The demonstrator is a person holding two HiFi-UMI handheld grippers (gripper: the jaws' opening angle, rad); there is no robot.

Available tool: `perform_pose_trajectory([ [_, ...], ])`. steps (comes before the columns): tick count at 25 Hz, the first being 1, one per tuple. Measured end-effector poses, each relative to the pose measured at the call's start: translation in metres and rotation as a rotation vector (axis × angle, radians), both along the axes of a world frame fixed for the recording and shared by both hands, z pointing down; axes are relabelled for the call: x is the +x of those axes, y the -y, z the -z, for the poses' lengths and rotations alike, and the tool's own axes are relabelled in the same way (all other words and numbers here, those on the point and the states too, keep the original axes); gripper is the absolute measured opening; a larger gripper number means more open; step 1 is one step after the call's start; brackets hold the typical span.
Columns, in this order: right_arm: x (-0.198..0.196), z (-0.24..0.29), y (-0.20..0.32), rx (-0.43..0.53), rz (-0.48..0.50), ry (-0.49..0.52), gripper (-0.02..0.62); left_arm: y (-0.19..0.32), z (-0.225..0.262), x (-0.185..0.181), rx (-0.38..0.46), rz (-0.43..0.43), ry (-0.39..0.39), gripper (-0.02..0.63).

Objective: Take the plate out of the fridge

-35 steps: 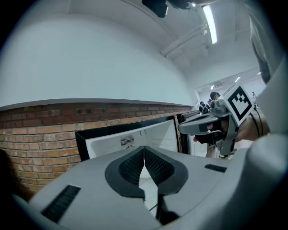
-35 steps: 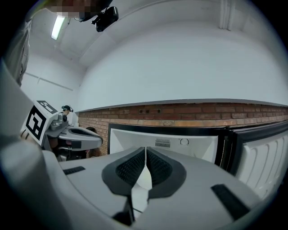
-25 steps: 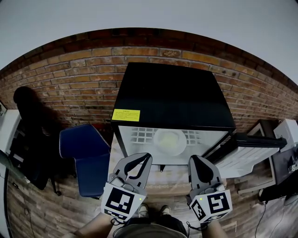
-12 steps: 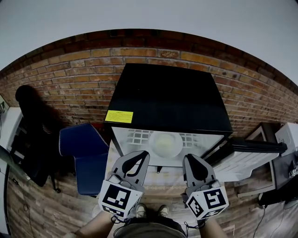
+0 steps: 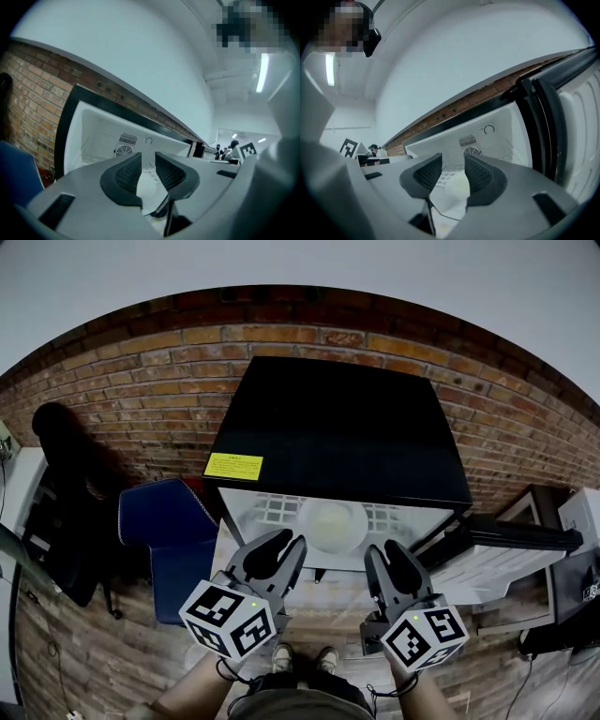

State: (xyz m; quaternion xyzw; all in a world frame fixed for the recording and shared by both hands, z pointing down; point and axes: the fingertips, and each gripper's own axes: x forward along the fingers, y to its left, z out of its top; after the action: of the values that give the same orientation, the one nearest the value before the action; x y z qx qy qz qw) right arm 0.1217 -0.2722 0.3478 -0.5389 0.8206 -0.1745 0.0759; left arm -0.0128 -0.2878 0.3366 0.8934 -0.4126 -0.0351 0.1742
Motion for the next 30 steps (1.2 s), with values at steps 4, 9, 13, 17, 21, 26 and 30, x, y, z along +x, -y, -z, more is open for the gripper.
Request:
perform_pose_trajectory([
  [4,0.005,-0.014,0.006,-0.052,-0.014,0.066,0.156,0.007,-0.012,0.001,-0.118,-0.01,-0.158,0.121],
  [9,0.008,-0.036,0.014,-0.123,-0.035,0.156,0.161,0.018,-0.037,0.002,-0.267,-0.005,-0.347,0.149],
  [13,0.009,-0.053,0.019,-0.166,-0.043,0.21,0.161,0.025,-0.06,0.002,-0.368,0.0,-0.463,0.155],
  [17,0.01,-0.069,0.025,-0.214,-0.048,0.29,0.166,0.033,-0.082,0.003,-0.458,0.002,-0.563,0.158],
  [21,0.01,-0.09,0.03,-0.271,-0.061,0.399,0.179,0.039,-0.102,0.007,-0.535,0.004,-0.628,0.158],
  [26,0.008,-0.108,0.038,-0.332,-0.09,0.5,0.184,0.045,-0.122,0.016,-0.615,0.015,-0.683,0.158],
  [30,0.004,-0.121,0.042,-0.367,-0.091,0.545,0.184,0.047,-0.134,0.02,-0.66,0.024,-0.71,0.158],
])
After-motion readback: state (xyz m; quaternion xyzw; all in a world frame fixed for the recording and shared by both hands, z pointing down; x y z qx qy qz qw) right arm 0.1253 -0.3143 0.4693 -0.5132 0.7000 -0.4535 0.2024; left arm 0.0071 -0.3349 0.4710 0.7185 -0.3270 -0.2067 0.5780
